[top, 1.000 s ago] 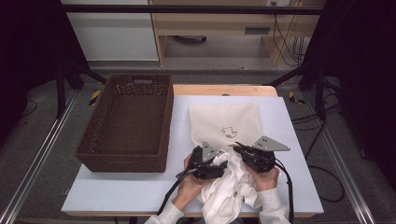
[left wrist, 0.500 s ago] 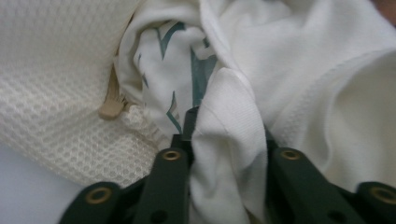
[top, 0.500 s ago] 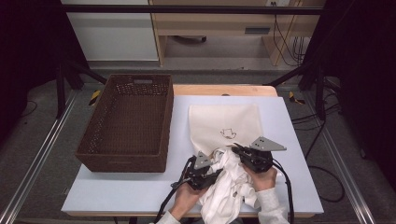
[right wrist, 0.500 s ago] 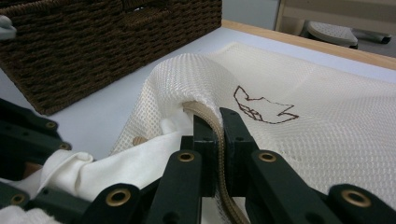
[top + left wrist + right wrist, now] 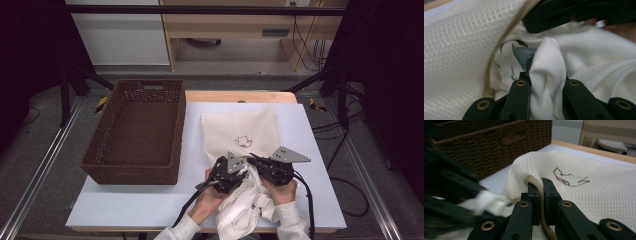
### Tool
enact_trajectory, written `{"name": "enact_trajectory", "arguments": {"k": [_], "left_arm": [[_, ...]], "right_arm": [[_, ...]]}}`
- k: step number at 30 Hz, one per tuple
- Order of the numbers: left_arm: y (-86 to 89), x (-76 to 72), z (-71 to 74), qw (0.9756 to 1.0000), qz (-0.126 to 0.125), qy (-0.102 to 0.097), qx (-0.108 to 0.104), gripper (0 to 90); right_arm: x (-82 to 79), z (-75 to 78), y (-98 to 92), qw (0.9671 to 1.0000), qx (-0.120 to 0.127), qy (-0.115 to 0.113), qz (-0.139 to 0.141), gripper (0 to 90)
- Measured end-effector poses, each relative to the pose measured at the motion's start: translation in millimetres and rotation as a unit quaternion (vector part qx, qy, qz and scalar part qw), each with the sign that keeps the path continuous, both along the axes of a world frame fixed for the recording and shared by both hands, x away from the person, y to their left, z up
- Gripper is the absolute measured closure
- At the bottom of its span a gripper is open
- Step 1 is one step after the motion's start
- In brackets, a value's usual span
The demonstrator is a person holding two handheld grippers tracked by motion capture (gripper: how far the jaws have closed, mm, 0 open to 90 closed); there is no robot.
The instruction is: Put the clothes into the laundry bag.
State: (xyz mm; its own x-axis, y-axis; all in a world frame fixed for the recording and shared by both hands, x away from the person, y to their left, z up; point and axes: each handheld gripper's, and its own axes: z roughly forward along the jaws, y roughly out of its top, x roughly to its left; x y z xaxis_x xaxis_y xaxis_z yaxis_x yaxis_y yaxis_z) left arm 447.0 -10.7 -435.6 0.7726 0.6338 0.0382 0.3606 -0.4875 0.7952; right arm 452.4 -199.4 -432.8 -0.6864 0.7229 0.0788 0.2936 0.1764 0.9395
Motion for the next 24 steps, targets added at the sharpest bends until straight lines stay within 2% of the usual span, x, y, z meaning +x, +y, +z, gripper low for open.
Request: {"name": "enact_trajectory", "arguments": {"k": [1, 2, 3, 6, 7, 8, 10, 11, 12, 13, 15, 16, 19, 21, 22, 24], "left_arm": [[0.0, 0.0, 0.0, 1.0, 0.0, 0.0, 0.0, 79.0], [-2.9, 7.3, -6.0, 0.9998, 0.009, -0.005, 0.017, 78.5], [-2.7, 13.2, -10.2, 0.9996, 0.017, -0.001, 0.02, 77.7], [6.9, 23.4, -14.9, 0.9995, 0.027, 0.014, -0.012, 73.5], [8.6, 23.4, -15.4, 0.9994, 0.028, 0.011, -0.015, 69.2], [12.7, 22.1, -15.8, 0.9993, 0.031, 0.005, -0.018, 58.4], [19.8, 19.2, -13.3, 0.9989, 0.034, 0.01, -0.031, 43.7], [19.8, 19.2, -13.3, 0.9989, 0.034, 0.01, -0.031, 38.0], [28.8, 13.2, -8.6, 0.9982, 0.028, 0.021, -0.049, 32.2], [28.8, 13.2, -8.6, 0.9982, 0.028, 0.021, -0.049, 29.3], [39.8, 1.7, -2.4, 0.9975, 0.016, 0.016, -0.067, 26.0], [48.5, -8.2, 1.5, 0.9965, 0.01, 0.009, -0.083, 25.5], [55.2, -16.5, 1.0, 0.9958, 0.006, 0.007, -0.091, 23.8], [56.8, -21.9, -8.2, 0.9965, 0.007, 0.019, -0.081, 24.0], [53.2, -20.1, -21.0, 0.9964, 0.01, 0.037, -0.076, 24.2], [49.6, -15.5, -32.0, 0.9927, 0.004, 0.068, -0.099, 30.4]], "right_arm": [[-0.8, 1.3, 0.5, 1.0, 0.002, -0.001, 0.002, 86.6], [-2.2, 3.2, 1.4, 1.0, 0.004, -0.005, 0.007, 86.6], [-3.1, 4.5, 1.8, 0.9999, 0.002, -0.008, 0.007, 86.6], [-3.0, 4.8, 2.0, 1.0, -0.006, -0.006, -0.004, 86.5], [-2.2, 3.7, 0.8, 0.9999, -0.008, -0.006, -0.009, 86.5], [-0.6, 1.7, -1.3, 0.9998, -0.008, 0.0, -0.018, 86.3], [0.2, 0.2, -3.6, 0.9997, -0.011, 0.002, -0.022, 86.3], [0.2, 0.2, -3.6, 0.9997, -0.011, 0.002, -0.022, 86.3], [0.0, 0.4, -4.5, 0.9996, -0.015, 0.0, -0.024, 86.2], [0.0, 0.4, -4.5, 0.9996, -0.015, 0.0, -0.024, 86.2], [-0.1, 0.3, -5.0, 0.9995, -0.018, -0.003, -0.025, 86.0], [-0.3, 0.2, -5.0, 0.9995, -0.019, -0.003, -0.025, 86.0], [-0.3, 0.2, -4.5, 0.9994, -0.019, -0.002, -0.027, 86.0], [-0.6, 0.1, -4.0, 0.9994, -0.02, -0.002, -0.028, 85.9], [0.1, -0.4, -3.7, 0.9994, -0.019, -0.001, -0.029, 85.9], [0.4, -1.3, -3.0, 0.9994, -0.022, 0.0, -0.028, 85.9]]}}
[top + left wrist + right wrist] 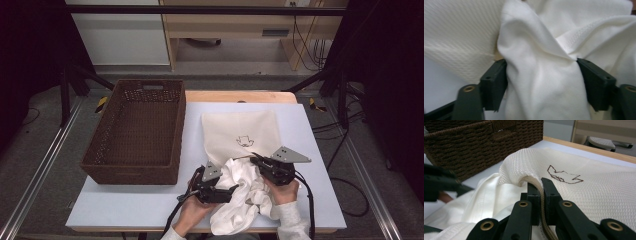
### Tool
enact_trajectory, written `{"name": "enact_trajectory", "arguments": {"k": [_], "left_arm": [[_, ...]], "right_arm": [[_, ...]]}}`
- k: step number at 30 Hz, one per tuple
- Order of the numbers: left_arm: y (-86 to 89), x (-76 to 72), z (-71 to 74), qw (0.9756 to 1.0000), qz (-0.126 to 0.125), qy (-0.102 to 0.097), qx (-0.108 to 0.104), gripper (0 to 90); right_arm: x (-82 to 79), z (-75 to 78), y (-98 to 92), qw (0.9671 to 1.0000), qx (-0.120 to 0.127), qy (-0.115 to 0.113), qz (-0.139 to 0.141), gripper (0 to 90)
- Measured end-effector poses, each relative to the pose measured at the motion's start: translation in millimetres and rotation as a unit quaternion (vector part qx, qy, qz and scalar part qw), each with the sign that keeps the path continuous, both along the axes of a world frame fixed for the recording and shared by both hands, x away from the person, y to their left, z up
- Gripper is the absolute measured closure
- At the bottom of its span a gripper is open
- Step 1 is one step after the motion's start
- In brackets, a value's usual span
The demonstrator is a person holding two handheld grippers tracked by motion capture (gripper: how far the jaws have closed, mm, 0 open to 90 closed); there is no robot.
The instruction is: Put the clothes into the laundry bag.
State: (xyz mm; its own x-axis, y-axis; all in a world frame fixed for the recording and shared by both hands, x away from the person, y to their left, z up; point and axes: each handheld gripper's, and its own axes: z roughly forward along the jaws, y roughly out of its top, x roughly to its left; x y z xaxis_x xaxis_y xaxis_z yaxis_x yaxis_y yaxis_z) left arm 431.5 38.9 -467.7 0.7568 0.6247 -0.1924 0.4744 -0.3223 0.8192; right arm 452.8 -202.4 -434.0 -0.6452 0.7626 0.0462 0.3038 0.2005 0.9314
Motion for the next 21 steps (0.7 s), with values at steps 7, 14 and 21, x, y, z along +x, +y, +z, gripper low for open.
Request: {"name": "enact_trajectory", "arguments": {"k": [7, 14, 21], "left_arm": [[-12.6, -9.0, 10.1, 0.9991, -0.006, -0.032, 0.026, 73.1], [-29.4, -8.9, 39.5, 0.9962, -0.025, -0.063, 0.054, 73.6], [-46.4, 15.4, 27.4, 0.9939, -0.009, -0.069, 0.085, 67.5]], "right_arm": [[2.0, -2.7, 2.3, 1.0, 0.0, 0.006, 0.006, 86.0], [1.5, -0.5, -2.8, 0.9996, 0.026, 0.009, 0.008, 86.2], [0.1, 0.3, 0.6, 0.9993, 0.035, 0.006, 0.016, 86.3]]}}
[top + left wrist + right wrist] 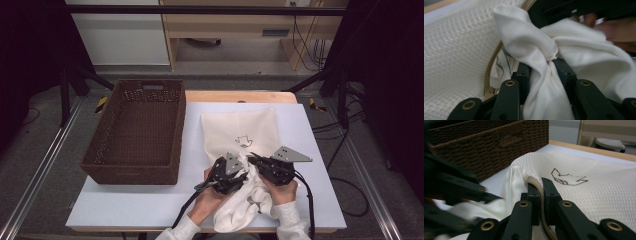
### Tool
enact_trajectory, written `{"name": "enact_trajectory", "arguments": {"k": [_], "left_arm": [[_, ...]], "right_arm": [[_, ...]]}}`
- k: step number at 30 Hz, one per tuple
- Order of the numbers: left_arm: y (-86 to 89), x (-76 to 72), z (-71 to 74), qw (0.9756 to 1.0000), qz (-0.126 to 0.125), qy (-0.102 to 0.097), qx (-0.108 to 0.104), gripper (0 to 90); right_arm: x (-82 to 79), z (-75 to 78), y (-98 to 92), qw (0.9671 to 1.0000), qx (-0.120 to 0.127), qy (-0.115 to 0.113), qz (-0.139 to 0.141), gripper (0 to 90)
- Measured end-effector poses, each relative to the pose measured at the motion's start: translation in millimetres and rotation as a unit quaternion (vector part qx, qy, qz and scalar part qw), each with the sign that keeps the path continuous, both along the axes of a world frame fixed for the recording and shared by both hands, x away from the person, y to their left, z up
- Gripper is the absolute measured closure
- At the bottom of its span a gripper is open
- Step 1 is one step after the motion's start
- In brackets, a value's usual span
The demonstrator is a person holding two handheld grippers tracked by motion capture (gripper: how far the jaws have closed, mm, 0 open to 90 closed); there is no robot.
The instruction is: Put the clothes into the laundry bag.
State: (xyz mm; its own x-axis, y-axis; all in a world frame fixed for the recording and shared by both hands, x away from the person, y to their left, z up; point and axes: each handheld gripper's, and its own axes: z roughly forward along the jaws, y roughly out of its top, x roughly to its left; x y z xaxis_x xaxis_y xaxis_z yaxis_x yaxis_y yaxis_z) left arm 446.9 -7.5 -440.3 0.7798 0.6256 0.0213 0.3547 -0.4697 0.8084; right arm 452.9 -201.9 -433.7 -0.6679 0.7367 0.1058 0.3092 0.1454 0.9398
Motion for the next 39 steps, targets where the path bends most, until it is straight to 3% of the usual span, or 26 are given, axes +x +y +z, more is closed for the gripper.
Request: {"name": "enact_trajectory", "arguments": {"k": [1, 2, 5, 8, 12, 13, 18, 21, 22, 23, 25, 28, 29, 34, 37, 38, 39], "left_arm": [[-2.6, 9.3, -7.8, 0.9999, 0.01, -0.004, 0.011, 67.6], [-2.6, 9.3, -7.8, 0.9999, 0.01, -0.004, 0.011, 67.4], [3.6, 19.3, -11.8, 0.9998, 0.013, 0.013, -0.007, 62.9], [7.1, 17.2, -12.5, 0.9996, 0.028, 0.005, -0.01, 46.0], [20.3, 9.4, -10.3, 0.999, 0.033, -0.001, -0.032, 29.4], [31.0, 2.0, -8.6, 0.9983, 0.021, 0.01, -0.054, 26.7], [49.8, -16.3, -8.5, 0.9966, 0.01, 0.019, -0.079, 26.1], [42.9, -16.1, -23.8, 0.9977, 0.019, 0.033, -0.056, 37.4], [42.9, -16.1, -23.8, 0.9977, 0.019, 0.033, -0.056, 45.0], [36.9, -14.1, -33.2, 0.9975, 0.024, 0.037, -0.056, 52.5], [36.3, -15.2, -33.2, 0.9972, 0.028, 0.031, -0.063, 65.6], [35.0, -22.0, -22.4, 0.997, 0.023, 0.005, -0.074, 72.7], [31.7, -25.6, -11.9, 0.9967, 0.013, -0.007, -0.08, 73.8], [17.3, -26.8, 5.6, 0.9972, -0.008, -0.022, -0.07, 72.7], [-5.8, -15.7, 4.2, 0.9996, -0.018, -0.02, -0.013, 69.1], [-5.8, -15.7, 4.2, 0.9996, -0.018, -0.02, -0.013, 69.0], [-14.9, -4.9, -5.2, 0.9998, -0.013, -0.008, 0.015, 69.3]], "right_arm": [[-2.1, 2.8, 0.9, 1.0, 0.001, -0.005, 0.004, 86.3], [-3.0, 4.2, 1.0, 1.0, 0.002, -0.008, 0.006, 86.3], [-4.8, 8.0, 0.3, 0.9999, -0.001, -0.011, 0.004, 86.2], [-2.5, 5.1, -2.9, 1.0, 0.001, -0.004, -0.001, 86.2], [-1.4, 3.5, -5.4, 1.0, 0.0, -0.003, -0.006, 86.2], [-1.2, 3.3, -6.1, 1.0, -0.002, -0.002, -0.007, 86.1], [-1.3, 2.9, -5.2, 0.9999, -0.011, -0.004, -0.007, 86.1], [-0.5, 1.1, -2.8, 0.9998, -0.016, -0.004, -0.008, 86.1], [-0.4, 0.8, -2.1, 0.9998, -0.017, -0.004, -0.008, 86.1], [-0.3, 0.3, -1.3, 0.9998, -0.019, -0.002, -0.008, 86.1], [0.2, -0.2, -0.4, 0.9997, -0.023, -0.005, -0.009, 86.2], [1.1, -0.4, -1.1, 0.9998, -0.018, -0.001, -0.006, 86.3], [1.8, -0.5, -1.6, 0.9999, -0.012, 0.005, -0.003, 86.5], [1.8, -0.1, -2.1, 1.0, -0.003, 0.009, 0.001, 86.8], [2.4, -0.2, -3.2, 1.0, 0.001, 0.01, 0.001, 86.9], [2.4, -0.2, -3.2, 1.0, 0.001, 0.01, 0.001, 86.9], [1.7, 1.2, -2.7, 0.9999, 0.011, 0.006, 0.005, 86.9]]}}
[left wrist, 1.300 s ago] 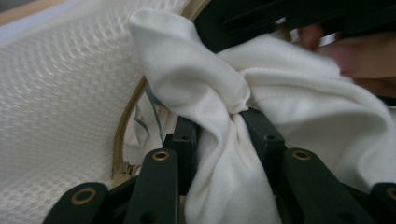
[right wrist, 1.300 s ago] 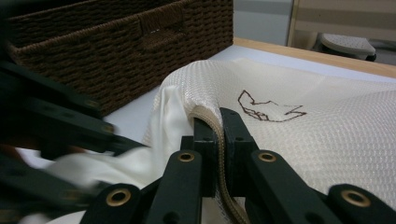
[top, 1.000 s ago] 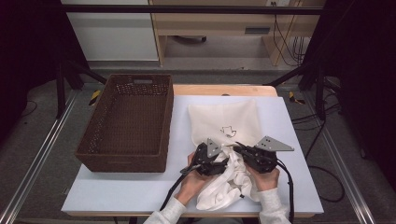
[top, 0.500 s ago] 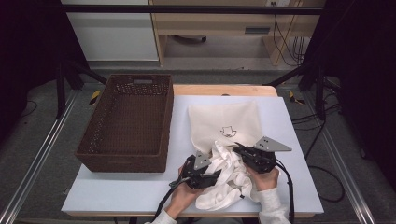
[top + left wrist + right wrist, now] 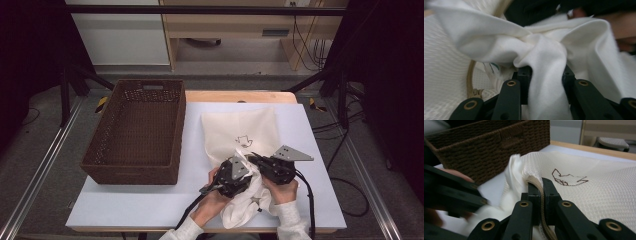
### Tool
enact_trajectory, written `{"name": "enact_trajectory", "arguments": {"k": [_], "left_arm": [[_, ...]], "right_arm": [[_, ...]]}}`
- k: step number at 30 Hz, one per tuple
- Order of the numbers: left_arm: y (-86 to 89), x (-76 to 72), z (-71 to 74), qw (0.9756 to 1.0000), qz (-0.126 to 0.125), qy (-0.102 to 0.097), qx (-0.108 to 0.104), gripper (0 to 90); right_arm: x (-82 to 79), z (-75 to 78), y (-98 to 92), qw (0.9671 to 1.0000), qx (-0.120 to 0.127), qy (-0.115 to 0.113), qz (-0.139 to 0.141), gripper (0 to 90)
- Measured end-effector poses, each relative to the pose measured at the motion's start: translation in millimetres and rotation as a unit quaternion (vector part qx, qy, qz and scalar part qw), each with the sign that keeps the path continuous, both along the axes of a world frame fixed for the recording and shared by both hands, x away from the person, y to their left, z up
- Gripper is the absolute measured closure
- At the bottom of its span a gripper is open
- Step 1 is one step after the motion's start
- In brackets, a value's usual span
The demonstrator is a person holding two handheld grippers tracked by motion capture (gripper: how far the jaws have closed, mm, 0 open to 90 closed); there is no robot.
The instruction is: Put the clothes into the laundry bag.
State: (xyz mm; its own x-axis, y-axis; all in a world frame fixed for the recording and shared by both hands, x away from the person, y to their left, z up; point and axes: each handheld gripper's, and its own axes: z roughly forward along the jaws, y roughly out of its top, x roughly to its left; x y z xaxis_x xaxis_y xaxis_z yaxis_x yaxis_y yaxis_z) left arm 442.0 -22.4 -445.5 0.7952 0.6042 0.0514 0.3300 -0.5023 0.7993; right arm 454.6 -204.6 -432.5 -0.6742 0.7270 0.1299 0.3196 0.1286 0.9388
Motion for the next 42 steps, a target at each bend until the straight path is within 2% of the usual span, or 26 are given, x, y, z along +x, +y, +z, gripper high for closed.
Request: {"name": "enact_trajectory", "arguments": {"k": [1, 2, 6, 9, 12, 13, 15, 16, 17, 18, 20, 21, 22, 25, 29, 30, 33, 34, 35, 36, 37, 38, 39, 40, 41, 42], "left_arm": [[0.0, 0.0, 0.0, 1.0, 0.0, 0.0, 0.0, 70.0], [-1.7, 12.1, -9.4, 0.9996, 0.011, 0.025, -0.005, 70.5], [2.4, 19.0, -15.0, 0.9993, 0.017, 0.025, -0.02, 70.7], [3.8, 14.2, -14.4, 0.9995, 0.024, 0.013, -0.013, 68.1], [10.7, 8.2, -13.3, 0.9989, 0.045, -0.004, -0.009, 38.8], [15.3, 6.7, -13.3, 0.9988, 0.046, -0.001, -0.018, 38.8], [28.1, 3.1, -14.1, 0.9979, 0.037, 0.021, -0.049, 28.4], [40.9, -3.2, -16.3, 0.9959, 0.035, 0.03, -0.077, 28.3], [40.9, -3.2, -16.3, 0.9959, 0.035, 0.03, -0.077, 28.4], [49.3, -9.3, -19.5, 0.9943, 0.038, 0.029, -0.095, 29.6], [51.3, -11.6, -22.8, 0.9932, 0.035, 0.034, -0.105, 34.0], [50.4, -12.4, -26.1, 0.9928, 0.034, 0.035, -0.109, 52.1], [46.4, -12.8, -30.5, 0.9939, 0.04, 0.027, -0.099, 60.1], [41.4, -14.2, -32.4, 0.9937, 0.046, 0.021, -0.1, 73.2], [38.0, -23.4, -15.7, 0.9946, 0.044, -0.013, -0.094, 76.1], [36.7, -26.9, -4.1, 0.9946, 0.037, -0.023, -0.094, 76.2], [32.0, -28.0, 7.0, 0.9954, 0.029, -0.033, -0.085, 76.1], [27.0, -25.4, 11.3, 0.9964, 0.026, -0.031, -0.074, 75.7], [27.0, -25.4, 11.3, 0.9964, 0.026, -0.031, -0.074, 75.5], [17.5, -16.9, 12.2, 0.9976, 0.026, -0.022, -0.059, 75.1], [17.5, -16.9, 12.2, 0.9976, 0.026, -0.022, -0.059, 74.8], [8.4, -5.5, 8.0, 0.9987, 0.032, -0.012, -0.038, 74.7], [8.4, -5.5, 8.0, 0.9987, 0.032, -0.012, -0.038, 74.4], [2.1, 9.8, -1.6, 0.999, 0.041, 0.003, -0.02, 74.0], [2.1, 9.8, -1.6, 0.999, 0.041, 0.003, -0.02, 73.9], [2.8, 21.7, -10.4, 0.9982, 0.053, 0.005, -0.026, 73.5]], "right_arm": [[-1.1, 2.0, 0.2, 1.0, 0.002, -0.005, 0.002, 86.8], [-2.6, 5.1, -0.1, 0.9999, 0.002, -0.014, 0.003, 86.8], [-7.8, 14.2, -4.4, 0.9994, 0.016, -0.029, 0.004, 86.8], [-6.1, 11.1, -6.5, 0.9997, 0.014, -0.02, 0.003, 86.8], [-3.2, 4.4, -2.3, 0.9999, -0.008, -0.007, 0.001, 86.7], [-3.2, 4.4, -2.3, 0.9999, -0.008, -0.007, 0.001, 86.7], [-3.4, 4.0, -1.2, 0.9998, -0.015, -0.01, 0.001, 86.7], [-3.3, 3.9, -1.3, 0.9998, -0.015, -0.01, 0.001, 86.7], [-3.3, 3.9, -1.3, 0.9998, -0.015, -0.01, 0.001, 86.7], [-3.0, 2.9, -0.3, 0.9998, -0.015, -0.009, 0.001, 86.7], [-2.7, 2.3, 0.4, 0.9998, -0.02, -0.007, 0.002, 86.7], [-2.3, 0.5, 3.9, 0.9997, -0.024, -0.005, 0.0, 86.7], [-2.2, 0.1, 4.9, 0.9997, -0.025, -0.004, 0.001, 86.7], [-2.3, -0.3, 6.6, 0.9995, -0.032, -0.005, 0.0, 86.7], [-2.9, 3.3, 4.7, 0.9997, -0.023, -0.006, 0.002, 86.8], [-3.9, 4.9, 4.9, 0.9997, -0.021, -0.007, 0.002, 86.8], [-5.6, 8.7, 5.1, 0.9997, -0.018, -0.014, 0.005, 86.8], [-8.6, 13.8, 5.6, 0.9997, -0.015, -0.018, 0.004, 86.9], [-8.6, 13.8, 5.6, 0.9997, -0.015, -0.018, 0.004, 86.9], [-10.3, 16.8, 4.8, 0.9997, -0.012, -0.021, 0.003, 86.9], [-10.9, 17.6, 4.0, 0.9997, -0.009, -0.023, 0.003, 86.9], [-11.3, 18.2, 3.2, 0.9997, -0.005, -0.023, 0.004, 86.9], [-11.9, 19.0, 2.4, 0.9998, 0.001, -0.021, 0.006, 86.9], [-12.5, 19.7, 1.9, 0.9997, 0.005, -0.021, 0.008, 86.9], [-12.5, 19.7, 1.9, 0.9997, 0.005, -0.021, 0.008, 86.9], [-13.2, 20.6, 2.0, 0.9997, 0.001, -0.022, 0.008, 86.9]]}}
